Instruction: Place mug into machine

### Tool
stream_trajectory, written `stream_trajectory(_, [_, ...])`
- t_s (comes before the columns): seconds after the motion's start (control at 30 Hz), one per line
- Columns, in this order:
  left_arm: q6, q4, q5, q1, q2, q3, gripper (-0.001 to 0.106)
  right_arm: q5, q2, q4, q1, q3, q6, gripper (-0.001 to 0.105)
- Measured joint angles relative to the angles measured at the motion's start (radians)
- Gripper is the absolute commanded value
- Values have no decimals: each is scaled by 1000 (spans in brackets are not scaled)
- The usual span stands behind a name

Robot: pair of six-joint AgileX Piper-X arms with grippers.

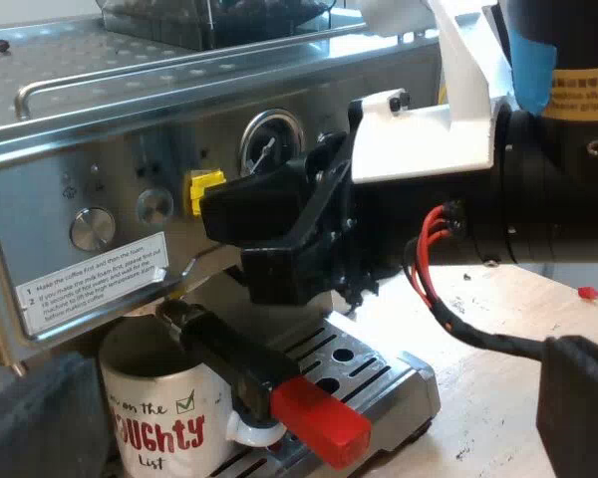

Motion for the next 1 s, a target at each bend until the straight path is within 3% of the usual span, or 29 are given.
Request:
stream_trajectory(0.17, [0, 0, 0, 0, 0, 0, 89, -55, -27, 52, 28, -2, 15, 5])
stream_trajectory(0.23, [0, 0, 0, 0, 0, 0, 89, -74, -49, 96, 54, -2, 40, 16])
stream_trajectory(0.3, [0, 0, 0, 0, 0, 0, 89, -90, -75, 140, 94, -2, 73, 37])
stream_trajectory(0.4, [0, 0, 0, 0, 0, 0, 89, -99, -101, 184, 123, -2, 88, 59])
stream_trajectory(0.47, [0, 0, 0, 0, 0, 0, 89, -99, -120, 216, 136, -2, 92, 64])
stream_trajectory(0.73, [-2, 2, 11, 0, 0, 0, 89, -102, -222, 387, 149, -2, 93, 65])
stream_trajectory(1.0, [-109, 8, -24, 0, 32, -69, 89, -110, -372, 496, 136, -2, 14, 65])
